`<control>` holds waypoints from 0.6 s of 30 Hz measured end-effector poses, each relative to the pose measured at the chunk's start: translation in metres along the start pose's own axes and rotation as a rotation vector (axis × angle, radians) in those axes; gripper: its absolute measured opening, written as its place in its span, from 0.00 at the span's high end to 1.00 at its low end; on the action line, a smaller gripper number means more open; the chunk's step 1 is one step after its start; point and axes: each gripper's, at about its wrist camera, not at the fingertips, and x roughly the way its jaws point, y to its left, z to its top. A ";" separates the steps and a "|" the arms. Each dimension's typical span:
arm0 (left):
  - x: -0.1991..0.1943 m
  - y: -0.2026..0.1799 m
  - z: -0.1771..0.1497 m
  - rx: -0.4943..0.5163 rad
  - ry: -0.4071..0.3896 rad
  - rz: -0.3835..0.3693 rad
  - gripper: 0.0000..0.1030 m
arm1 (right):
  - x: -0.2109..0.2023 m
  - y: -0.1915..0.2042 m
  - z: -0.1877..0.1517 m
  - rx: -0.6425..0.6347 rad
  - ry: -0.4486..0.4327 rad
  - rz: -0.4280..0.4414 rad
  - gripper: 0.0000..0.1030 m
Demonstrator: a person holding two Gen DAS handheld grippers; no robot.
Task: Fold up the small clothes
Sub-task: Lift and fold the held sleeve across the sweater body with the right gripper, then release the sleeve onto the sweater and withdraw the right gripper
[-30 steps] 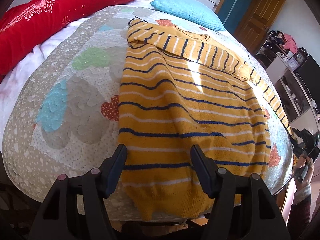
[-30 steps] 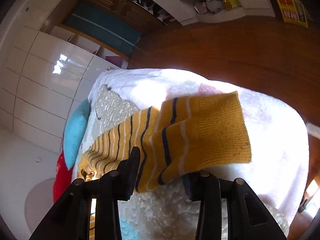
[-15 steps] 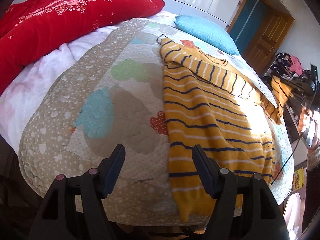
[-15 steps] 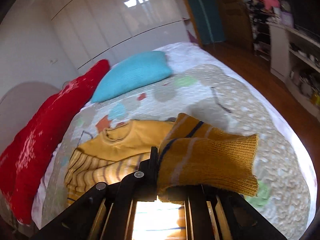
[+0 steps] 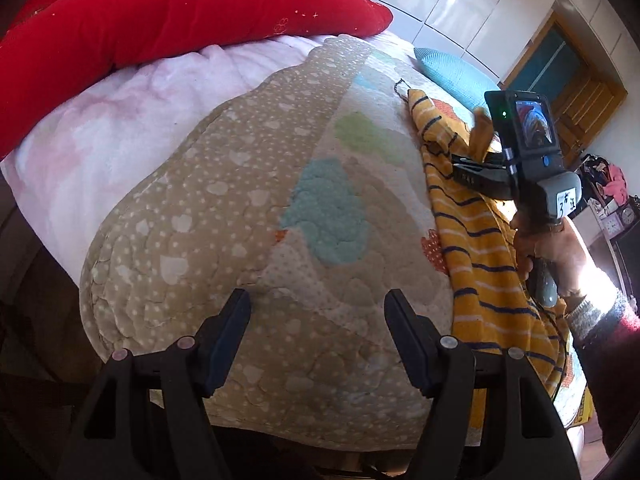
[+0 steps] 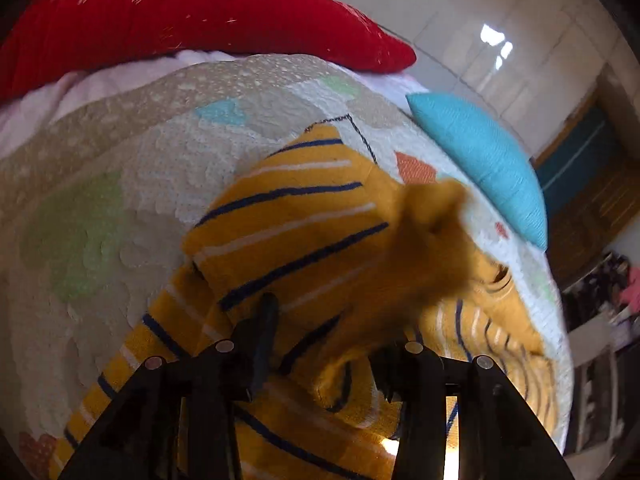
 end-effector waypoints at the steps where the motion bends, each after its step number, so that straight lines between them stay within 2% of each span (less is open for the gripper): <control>1: 0.000 0.001 0.000 -0.003 -0.001 -0.003 0.34 | -0.004 0.005 0.000 -0.033 -0.015 -0.022 0.56; 5: -0.002 -0.001 0.000 -0.009 -0.010 0.005 0.34 | -0.012 0.014 0.005 -0.082 -0.041 -0.045 0.56; 9: -0.004 -0.008 -0.003 -0.005 -0.003 0.002 0.34 | -0.021 0.020 0.010 -0.098 -0.083 -0.061 0.48; 11: -0.007 -0.011 -0.004 0.004 -0.001 0.007 0.34 | -0.032 0.018 0.011 -0.062 -0.103 0.010 0.37; 14: -0.012 -0.016 -0.004 0.017 -0.005 0.024 0.33 | -0.060 0.000 0.003 0.059 -0.134 0.124 0.33; 18: -0.017 -0.023 0.001 0.037 -0.017 0.039 0.31 | -0.093 -0.054 -0.041 0.279 -0.143 0.247 0.28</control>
